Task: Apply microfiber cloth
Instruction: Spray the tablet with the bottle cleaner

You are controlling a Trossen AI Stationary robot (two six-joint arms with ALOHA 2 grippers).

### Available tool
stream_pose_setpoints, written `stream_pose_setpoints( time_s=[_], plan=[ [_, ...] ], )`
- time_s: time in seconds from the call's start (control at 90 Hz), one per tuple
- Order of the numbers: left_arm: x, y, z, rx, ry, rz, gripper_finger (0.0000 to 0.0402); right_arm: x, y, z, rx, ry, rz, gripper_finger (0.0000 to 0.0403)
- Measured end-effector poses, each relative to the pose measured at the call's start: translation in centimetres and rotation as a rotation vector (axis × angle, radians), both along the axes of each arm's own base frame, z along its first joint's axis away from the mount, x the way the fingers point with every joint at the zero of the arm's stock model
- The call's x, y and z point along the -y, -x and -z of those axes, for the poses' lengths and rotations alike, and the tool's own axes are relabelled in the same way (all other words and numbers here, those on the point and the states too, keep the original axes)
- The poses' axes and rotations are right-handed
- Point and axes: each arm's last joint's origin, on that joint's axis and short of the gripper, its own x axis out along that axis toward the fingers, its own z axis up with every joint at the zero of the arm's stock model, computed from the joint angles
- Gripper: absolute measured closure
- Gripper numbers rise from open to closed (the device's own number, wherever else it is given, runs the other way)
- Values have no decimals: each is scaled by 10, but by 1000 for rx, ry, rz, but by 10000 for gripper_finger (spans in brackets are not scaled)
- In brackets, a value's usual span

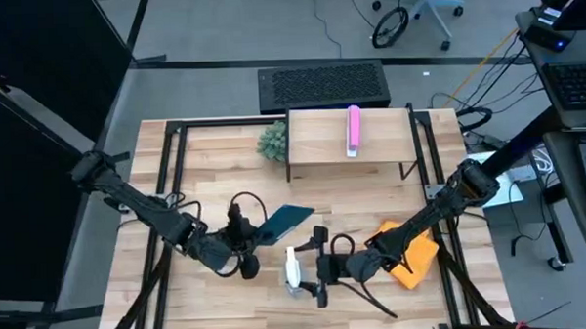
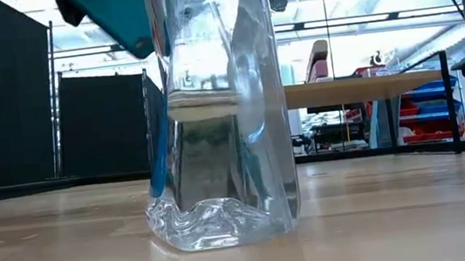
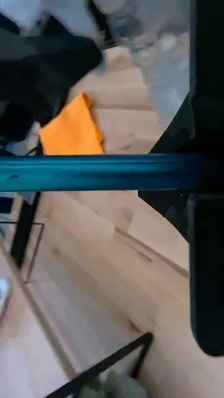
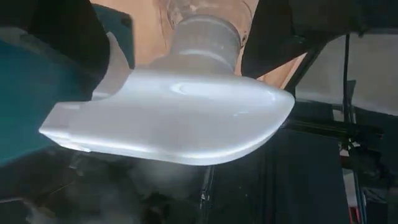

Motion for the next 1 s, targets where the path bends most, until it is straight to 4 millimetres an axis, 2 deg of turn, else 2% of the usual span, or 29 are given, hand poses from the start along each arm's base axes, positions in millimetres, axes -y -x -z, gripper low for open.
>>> stream_pose_setpoints(
  time_s=[0.256, 0.378, 0.489, 0.667, 0.833, 1.0],
  plan=[
    [-1, 3, -9, 28, -3, 19, 394, 1, 0, -1, 2, -15, 6, 160],
    [-1, 2, -8, 22, -5, 21, 394, 2, -1, -1, 2, -20, 10, 170],
    [-1, 3, -8, 21, -5, 22, 394, 4, -2, 0, 1, -32, 22, 155],
    [-1, 3, -6, 6, -14, 22, 394, 4, -1, -2, -2, -50, 28, 106],
    [-6, 5, -11, 15, -10, 11, 394, 2, 2, -19, -72, -43, 16, 71],
    [-16, 14, -17, -9, -24, -9, 394, 4, 15, -45, -166, 6, 5, 61]
  ],
)
